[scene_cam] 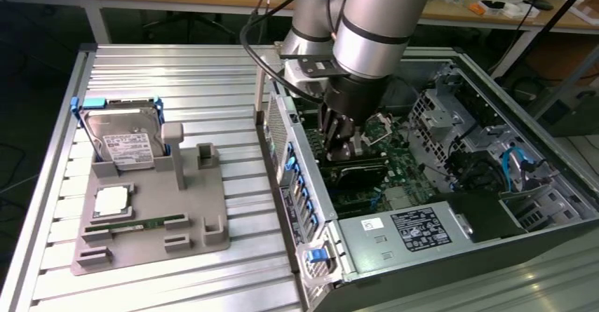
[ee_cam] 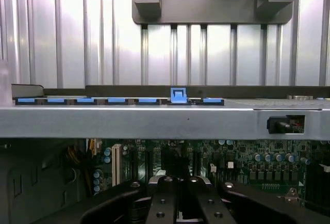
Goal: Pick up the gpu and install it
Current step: 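Press down on the gpu until it lock into place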
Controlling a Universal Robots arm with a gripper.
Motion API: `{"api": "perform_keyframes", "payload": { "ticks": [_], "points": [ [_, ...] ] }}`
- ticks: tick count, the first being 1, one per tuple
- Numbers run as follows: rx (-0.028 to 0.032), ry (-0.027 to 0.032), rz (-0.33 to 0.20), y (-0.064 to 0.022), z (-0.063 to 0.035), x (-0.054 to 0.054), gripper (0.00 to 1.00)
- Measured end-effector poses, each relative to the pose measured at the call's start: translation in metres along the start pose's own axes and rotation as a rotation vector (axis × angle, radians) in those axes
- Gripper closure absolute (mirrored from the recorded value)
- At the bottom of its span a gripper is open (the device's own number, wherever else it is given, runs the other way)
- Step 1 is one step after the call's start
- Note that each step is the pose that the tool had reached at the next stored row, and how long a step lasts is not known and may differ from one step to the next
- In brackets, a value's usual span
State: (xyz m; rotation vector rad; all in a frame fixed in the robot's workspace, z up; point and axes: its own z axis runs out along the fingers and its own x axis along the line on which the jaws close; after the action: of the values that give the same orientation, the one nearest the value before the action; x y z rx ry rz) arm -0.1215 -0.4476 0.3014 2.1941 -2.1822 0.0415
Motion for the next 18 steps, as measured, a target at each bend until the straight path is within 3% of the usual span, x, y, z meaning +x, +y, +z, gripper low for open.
{"api": "perform_keyframes", "payload": {
  "ticks": [1,2,3,6,7,10,13,18],
  "points": [
    [-0.0029,-0.0027,0.0,0.0003,-0.0001,0.0,0.89],
    [-0.0176,-0.0082,-0.001,0.0004,0.0,0.0,0.89],
    [-0.0306,-0.0171,-0.002,0.0008,-0.0002,0.0,0.89],
    [-0.0558,-0.0421,-0.004,0.0027,-0.0003,0.0,0.89],
    [-0.0661,-0.046,-0.004,0.0035,-0.0004,-0.0001,0.89],
    [-0.095,-0.047,-0.005,0.0066,-0.0004,0.0,0.89],
    [-0.1069,-0.0469,-0.005,0.008,-0.0011,0.0002,0.89],
    [-0.1135,-0.0467,-0.005,0.0081,-0.009,0.0009,0.89]
  ]
}}
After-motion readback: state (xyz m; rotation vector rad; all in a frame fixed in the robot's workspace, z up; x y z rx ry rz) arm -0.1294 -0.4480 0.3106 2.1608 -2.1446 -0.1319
